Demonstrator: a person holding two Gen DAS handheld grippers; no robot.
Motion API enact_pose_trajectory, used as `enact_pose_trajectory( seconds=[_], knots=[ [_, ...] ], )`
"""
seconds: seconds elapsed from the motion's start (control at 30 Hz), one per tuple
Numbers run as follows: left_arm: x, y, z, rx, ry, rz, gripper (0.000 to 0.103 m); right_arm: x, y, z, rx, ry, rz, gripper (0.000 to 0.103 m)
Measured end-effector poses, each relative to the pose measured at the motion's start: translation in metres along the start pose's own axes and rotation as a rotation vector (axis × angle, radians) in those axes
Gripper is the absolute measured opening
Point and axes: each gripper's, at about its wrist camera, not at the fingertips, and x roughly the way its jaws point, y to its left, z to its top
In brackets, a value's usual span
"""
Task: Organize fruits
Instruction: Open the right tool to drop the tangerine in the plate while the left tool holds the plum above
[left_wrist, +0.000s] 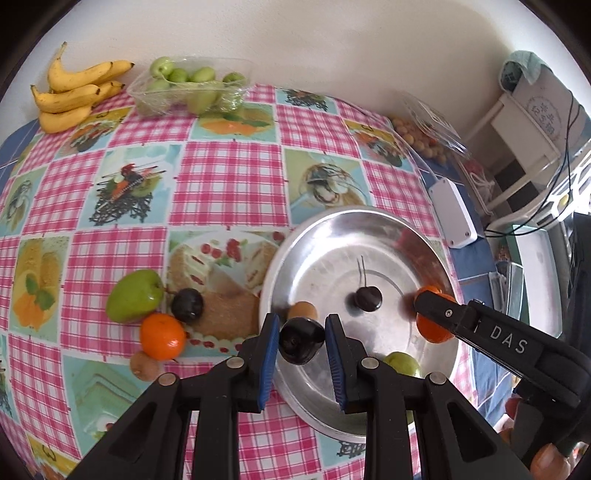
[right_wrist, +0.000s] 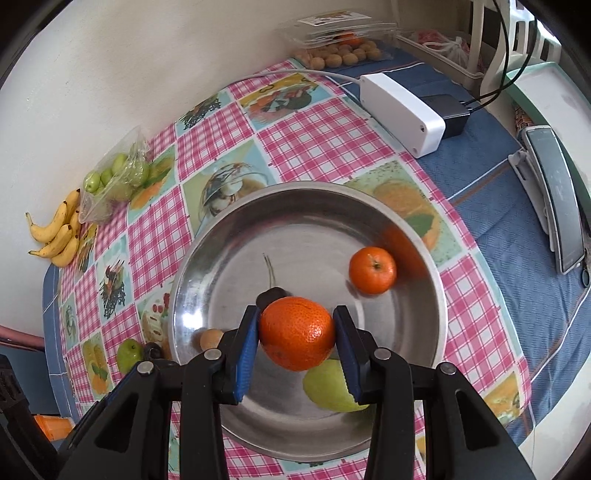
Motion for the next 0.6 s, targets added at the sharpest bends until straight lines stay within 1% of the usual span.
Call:
enact_pose_trajectory(
  seconds=[0.23,0.6],
  knots=[
    [0.011,-0.011,-0.004,0.016,0.022,0.009,0.027,0.002,-0.01,-0.002,0.01,0.011,-0.003,0.042],
    [0.031,-0.014,-0.009,0.012,0.074,0.031,0.027,0.023,-0.016,-0.008,0.007,0.073,-0.034,0.042]
  ],
)
